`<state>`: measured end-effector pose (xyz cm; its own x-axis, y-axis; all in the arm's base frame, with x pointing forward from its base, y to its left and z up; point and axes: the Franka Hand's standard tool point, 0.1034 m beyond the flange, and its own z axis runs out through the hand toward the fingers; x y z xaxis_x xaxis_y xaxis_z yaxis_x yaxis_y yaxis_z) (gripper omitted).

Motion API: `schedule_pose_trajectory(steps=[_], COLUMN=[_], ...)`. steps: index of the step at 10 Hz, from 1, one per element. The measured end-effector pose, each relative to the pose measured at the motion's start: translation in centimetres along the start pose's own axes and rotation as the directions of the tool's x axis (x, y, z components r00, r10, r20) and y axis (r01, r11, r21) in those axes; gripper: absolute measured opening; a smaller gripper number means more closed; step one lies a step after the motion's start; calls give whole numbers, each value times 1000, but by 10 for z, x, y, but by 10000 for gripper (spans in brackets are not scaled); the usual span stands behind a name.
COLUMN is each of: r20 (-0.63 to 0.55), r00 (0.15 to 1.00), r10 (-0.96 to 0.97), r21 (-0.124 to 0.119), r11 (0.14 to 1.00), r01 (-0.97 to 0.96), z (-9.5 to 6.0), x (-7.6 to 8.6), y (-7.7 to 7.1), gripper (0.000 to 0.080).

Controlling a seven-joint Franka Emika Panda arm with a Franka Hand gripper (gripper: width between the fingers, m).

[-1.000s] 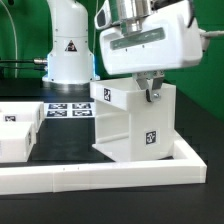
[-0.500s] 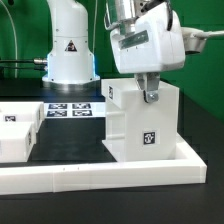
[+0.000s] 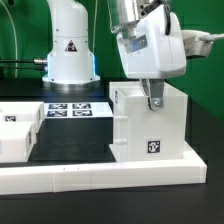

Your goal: Assemble drawer

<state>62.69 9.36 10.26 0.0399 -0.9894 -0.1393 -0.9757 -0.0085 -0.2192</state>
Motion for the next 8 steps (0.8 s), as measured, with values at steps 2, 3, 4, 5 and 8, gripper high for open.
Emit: schedule_pose_trajectory(steps=[2, 3, 4, 5, 8], r20=[4, 3, 5, 5, 5], r00=[1000, 1000, 1000, 1000, 1000], r10=[8, 13, 13, 9, 0], r21=[-7, -3, -11, -11, -5], r11=[1000, 1000, 1000, 1000, 1000], r01=[-8, -13, -13, -9, 0], z=[4, 5, 5, 5, 4], x=[0, 1, 1, 1, 0], y=[-10, -16, -16, -16, -18], gripper=[54, 54, 54, 54, 347])
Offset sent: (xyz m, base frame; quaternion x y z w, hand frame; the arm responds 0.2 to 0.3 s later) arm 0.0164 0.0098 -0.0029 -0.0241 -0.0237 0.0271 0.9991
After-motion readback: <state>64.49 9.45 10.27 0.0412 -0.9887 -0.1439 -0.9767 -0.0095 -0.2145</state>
